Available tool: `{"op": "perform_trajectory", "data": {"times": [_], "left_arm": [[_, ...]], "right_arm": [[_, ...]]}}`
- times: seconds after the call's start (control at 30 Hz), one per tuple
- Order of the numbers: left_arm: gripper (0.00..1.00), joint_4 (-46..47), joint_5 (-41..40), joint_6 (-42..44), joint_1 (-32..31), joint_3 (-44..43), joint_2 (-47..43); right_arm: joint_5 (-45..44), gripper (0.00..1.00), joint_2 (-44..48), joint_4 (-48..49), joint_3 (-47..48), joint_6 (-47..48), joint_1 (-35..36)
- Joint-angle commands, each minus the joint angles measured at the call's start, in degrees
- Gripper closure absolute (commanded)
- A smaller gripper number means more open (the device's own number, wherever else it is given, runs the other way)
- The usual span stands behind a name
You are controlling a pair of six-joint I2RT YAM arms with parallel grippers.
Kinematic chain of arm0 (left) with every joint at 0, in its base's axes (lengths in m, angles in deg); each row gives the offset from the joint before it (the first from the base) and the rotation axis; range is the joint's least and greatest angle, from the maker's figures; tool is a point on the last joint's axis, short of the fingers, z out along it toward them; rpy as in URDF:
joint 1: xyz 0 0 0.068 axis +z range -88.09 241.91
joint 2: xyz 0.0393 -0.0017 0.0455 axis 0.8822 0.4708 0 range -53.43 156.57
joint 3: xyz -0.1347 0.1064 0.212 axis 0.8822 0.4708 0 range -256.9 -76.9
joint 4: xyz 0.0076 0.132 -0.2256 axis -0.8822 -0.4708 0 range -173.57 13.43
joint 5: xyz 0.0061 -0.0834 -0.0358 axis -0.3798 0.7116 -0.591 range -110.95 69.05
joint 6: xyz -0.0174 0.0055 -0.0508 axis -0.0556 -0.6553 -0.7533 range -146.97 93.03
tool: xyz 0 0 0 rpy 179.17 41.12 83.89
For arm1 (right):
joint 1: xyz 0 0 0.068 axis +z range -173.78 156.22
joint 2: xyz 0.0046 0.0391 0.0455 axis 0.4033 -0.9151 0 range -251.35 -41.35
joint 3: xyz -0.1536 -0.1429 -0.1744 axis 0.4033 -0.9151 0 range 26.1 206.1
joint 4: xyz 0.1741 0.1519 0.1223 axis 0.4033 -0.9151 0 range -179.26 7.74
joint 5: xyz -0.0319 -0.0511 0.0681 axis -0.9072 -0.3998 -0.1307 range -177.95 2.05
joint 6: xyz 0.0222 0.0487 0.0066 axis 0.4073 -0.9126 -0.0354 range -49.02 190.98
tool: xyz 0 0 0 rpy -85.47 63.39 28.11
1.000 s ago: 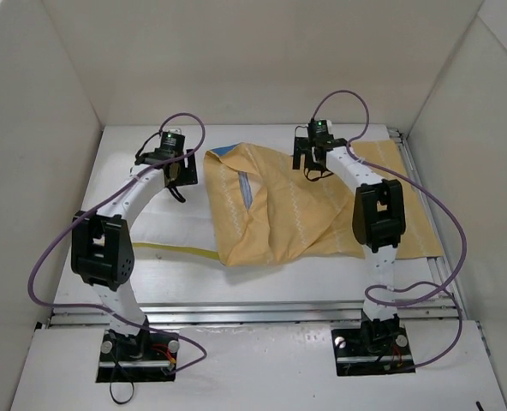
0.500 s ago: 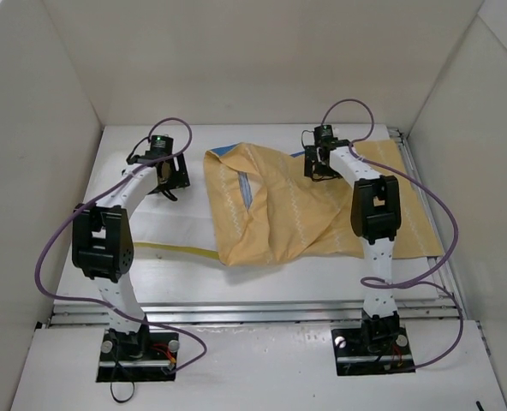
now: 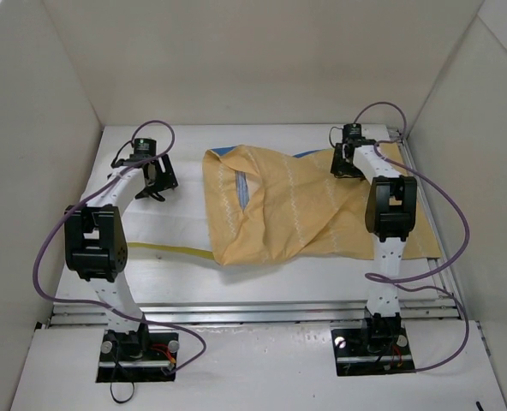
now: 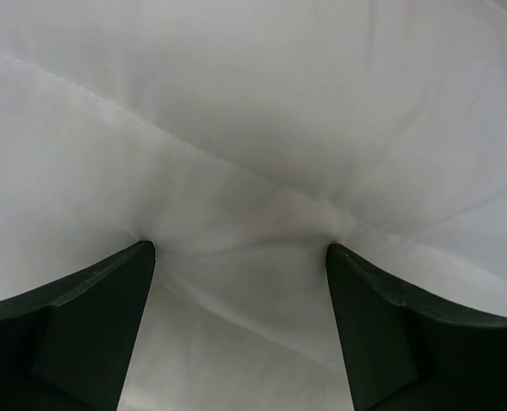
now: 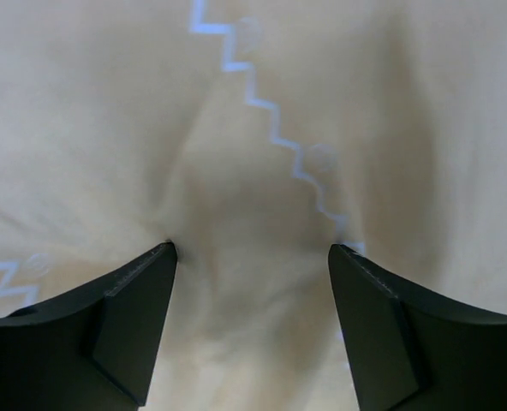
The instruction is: Put the pillow into the pillowcase
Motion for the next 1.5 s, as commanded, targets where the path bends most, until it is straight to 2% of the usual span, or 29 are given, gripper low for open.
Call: {"op": "perform_trajectory", "data": {"times": [0.0, 0.03, 0.1, 0.13, 0.2, 0.23, 0.3, 0.33, 0.73, 0.87, 1.0, 1.17, 1.23, 1.27, 1.37, 1.47], "left_arm": [[0.23, 0.44, -1.54, -0.78, 4.29, 1.17, -0.50], [0.23, 0.71, -1.19, -0.78, 4.83, 1.53, -0.68], [0.23, 1.41, -0.57, -0.87, 5.62, 2.49, -1.38], [0.23, 1.41, -0.66, -0.87, 6.15, 2.85, -1.56], [0.23, 1.68, -0.83, -0.78, 6.15, 3.11, -2.00], [0.23, 1.59, -1.01, -0.78, 6.76, 3.12, -2.09], [0.23, 1.59, -1.10, -0.61, 7.29, 3.12, -2.09], [0.23, 1.59, -1.18, -0.61, 7.29, 3.12, -2.17], [0.23, 0.53, -3.55, 0.89, 9.49, 1.71, -2.09], [0.25, -0.69, -2.95, 2.81, 9.49, -0.13, -2.09], [0.25, -3.15, -4.34, 5.45, 7.74, -3.12, -3.84], [0.24, -8.34, -9.88, 8.62, 3.26, -11.81, -7.18], [0.24, -10.27, -10.50, 9.67, 1.50, -15.68, -8.85], [0.24, -10.36, -10.15, 9.94, 0.80, -16.39, -9.64], [0.23, -8.44, -7.61, 11.52, -3.24, -16.40, -12.71], [0.22, -7.03, -5.67, 12.31, -7.54, -15.26, -13.42]], "right_arm": [[1.59, 0.33, 0.77, -1.35, -0.89, -0.66, -4.47], [3.08, 0.44, 0.51, -1.43, -0.89, -0.75, -4.91], [2.57, 0.56, 1.12, -1.35, -1.67, -0.57, -5.88], [2.22, 0.65, 1.21, -1.43, -1.85, -0.57, -5.88], [1.69, 0.73, 1.39, -1.52, -2.12, -0.48, -6.06], [1.17, 0.83, 1.39, -1.52, -2.12, -0.48, -6.15], [0.55, 0.97, 1.56, -1.52, -2.21, -1.09, -6.76], [-0.06, 1.00, 2.08, -1.43, -3.25, -1.19, -7.55], [-5.87, 1.00, 4.02, -1.52, -3.09, -1.28, -11.50], [-1.66, 1.00, 6.13, -1.43, -3.26, -0.57, -11.33], [-0.43, 0.80, 9.46, -1.43, -2.47, 2.41, -5.99], [5.20, 0.54, 15.79, -1.52, -0.10, 3.91, 0.08], [7.66, 0.48, 18.94, -1.35, 0.43, 3.82, 2.02], [9.41, 0.45, 19.83, -1.35, 0.43, 3.65, 5.33], [13.79, 0.39, 22.21, -1.17, 0.17, 2.68, 9.21], [14.70, 0.38, 22.48, -0.56, -2.02, 1.01, 13.52]]}}
